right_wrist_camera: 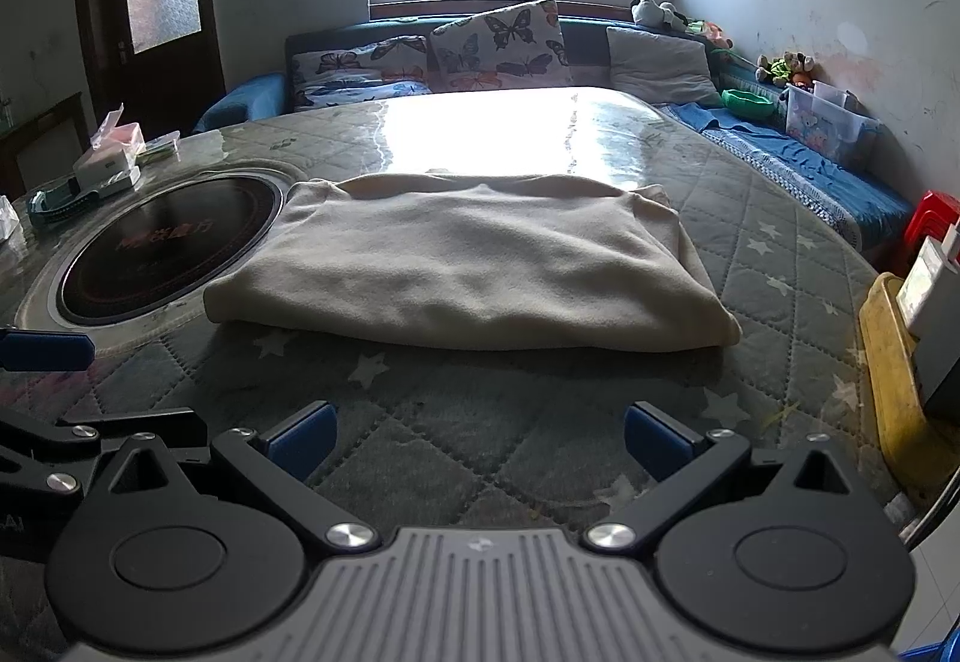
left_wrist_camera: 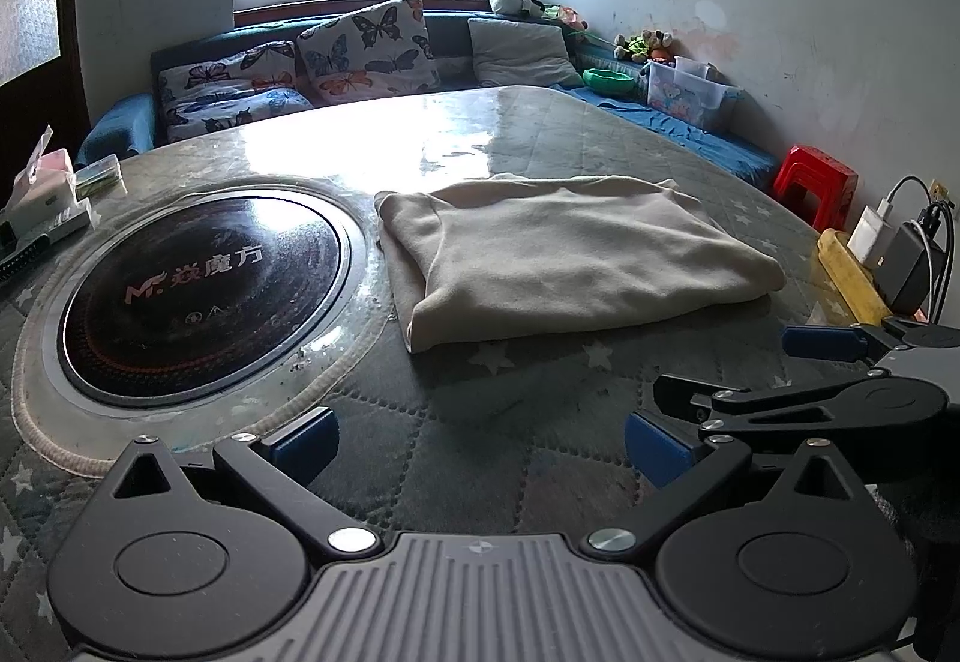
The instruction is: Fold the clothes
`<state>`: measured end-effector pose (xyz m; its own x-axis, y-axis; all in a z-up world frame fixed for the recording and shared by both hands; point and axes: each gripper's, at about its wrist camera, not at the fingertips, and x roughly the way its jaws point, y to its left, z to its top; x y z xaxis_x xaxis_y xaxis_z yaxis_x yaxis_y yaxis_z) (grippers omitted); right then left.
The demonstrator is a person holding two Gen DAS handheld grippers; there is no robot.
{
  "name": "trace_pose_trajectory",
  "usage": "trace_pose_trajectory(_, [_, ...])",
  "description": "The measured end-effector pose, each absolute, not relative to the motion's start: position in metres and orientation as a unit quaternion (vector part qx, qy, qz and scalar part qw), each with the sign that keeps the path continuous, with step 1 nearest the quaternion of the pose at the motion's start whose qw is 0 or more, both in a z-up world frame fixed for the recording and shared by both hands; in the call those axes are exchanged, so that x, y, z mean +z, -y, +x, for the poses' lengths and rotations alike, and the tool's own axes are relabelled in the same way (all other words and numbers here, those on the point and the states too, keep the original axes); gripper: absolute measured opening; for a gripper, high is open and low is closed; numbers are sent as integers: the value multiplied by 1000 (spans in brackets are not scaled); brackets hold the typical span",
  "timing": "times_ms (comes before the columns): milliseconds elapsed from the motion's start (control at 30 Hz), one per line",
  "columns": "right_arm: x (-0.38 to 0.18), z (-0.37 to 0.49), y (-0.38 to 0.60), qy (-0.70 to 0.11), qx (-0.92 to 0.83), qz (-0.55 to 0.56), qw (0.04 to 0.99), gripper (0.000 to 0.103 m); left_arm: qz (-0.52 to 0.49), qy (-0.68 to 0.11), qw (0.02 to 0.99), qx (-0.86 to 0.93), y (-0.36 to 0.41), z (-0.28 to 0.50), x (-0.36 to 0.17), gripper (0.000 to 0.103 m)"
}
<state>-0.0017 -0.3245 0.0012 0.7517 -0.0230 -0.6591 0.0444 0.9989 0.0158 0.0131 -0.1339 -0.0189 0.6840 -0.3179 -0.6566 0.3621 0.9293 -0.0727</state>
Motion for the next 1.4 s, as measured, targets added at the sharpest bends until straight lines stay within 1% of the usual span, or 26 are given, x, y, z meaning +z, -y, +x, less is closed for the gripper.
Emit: trace_pose_trajectory(1400, [-5,18,337,-365,-37,31,930,103,47,-360,910,-201,147,37,-21,103])
